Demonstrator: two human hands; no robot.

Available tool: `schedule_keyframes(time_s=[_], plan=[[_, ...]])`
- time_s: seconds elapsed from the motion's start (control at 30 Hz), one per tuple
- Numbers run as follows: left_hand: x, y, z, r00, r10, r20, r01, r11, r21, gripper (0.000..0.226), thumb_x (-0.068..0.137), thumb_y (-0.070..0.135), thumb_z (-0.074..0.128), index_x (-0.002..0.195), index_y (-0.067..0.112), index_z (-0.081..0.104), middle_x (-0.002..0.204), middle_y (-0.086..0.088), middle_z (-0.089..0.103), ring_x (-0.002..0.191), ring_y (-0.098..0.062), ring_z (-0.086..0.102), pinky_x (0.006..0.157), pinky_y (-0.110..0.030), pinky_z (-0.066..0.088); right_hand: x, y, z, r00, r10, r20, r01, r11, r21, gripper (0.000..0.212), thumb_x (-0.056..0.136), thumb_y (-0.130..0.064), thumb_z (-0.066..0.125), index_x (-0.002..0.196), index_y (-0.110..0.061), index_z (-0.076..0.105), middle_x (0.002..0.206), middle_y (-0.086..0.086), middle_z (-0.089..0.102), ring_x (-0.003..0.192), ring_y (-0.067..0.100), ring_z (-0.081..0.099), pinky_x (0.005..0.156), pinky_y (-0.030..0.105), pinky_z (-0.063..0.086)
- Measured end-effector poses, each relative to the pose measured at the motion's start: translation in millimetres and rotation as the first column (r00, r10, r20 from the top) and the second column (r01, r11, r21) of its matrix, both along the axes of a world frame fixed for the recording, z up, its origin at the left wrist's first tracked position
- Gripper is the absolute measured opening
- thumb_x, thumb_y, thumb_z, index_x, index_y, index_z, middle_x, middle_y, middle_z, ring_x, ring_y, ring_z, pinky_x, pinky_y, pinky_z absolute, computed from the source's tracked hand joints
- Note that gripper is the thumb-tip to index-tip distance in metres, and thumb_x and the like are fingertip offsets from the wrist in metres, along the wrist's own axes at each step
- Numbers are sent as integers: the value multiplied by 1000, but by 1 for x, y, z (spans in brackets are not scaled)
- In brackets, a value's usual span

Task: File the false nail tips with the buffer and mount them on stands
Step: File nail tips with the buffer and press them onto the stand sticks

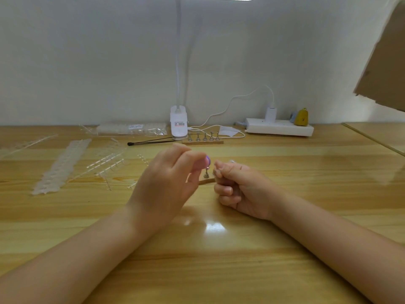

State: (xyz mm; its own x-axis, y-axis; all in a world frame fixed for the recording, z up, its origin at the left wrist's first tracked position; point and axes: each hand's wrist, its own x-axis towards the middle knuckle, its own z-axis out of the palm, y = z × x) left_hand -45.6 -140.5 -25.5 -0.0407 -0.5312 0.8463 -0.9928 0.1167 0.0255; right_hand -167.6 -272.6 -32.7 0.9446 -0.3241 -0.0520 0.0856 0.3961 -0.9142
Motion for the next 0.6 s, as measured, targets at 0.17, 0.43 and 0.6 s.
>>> schedule_keyframes(time_s=[0.17,0.43,0.6], plan=[[-19,-4,-5,982,-125,144,125,992,12,27,90,9,61,112,15,48,96,-11,65,81,-26,64,73,-38,53,-1,4,2,999,50,-2,-50,993,-102,15,84,-15,52,70,-14,56,60,-4,39,46,3,36,39,13,23],[-11,-1,-3,994,-75,80,78,996,-32,19,92,11,56,109,14,48,90,-13,61,74,-27,61,66,-40,52,-1,3,0,1000,15,-10,-15,998,-55,18,88,-22,52,71,-15,56,61,-3,31,46,4,36,40,14,22],[1,-2,-5,999,44,-8,-43,994,104,25,82,0,66,106,8,63,90,-14,60,73,-31,60,63,-43,52,-1,1,0,1000,10,-7,-10,1000,-10,15,85,-22,53,75,-12,49,63,-1,29,45,4,37,37,13,24]])
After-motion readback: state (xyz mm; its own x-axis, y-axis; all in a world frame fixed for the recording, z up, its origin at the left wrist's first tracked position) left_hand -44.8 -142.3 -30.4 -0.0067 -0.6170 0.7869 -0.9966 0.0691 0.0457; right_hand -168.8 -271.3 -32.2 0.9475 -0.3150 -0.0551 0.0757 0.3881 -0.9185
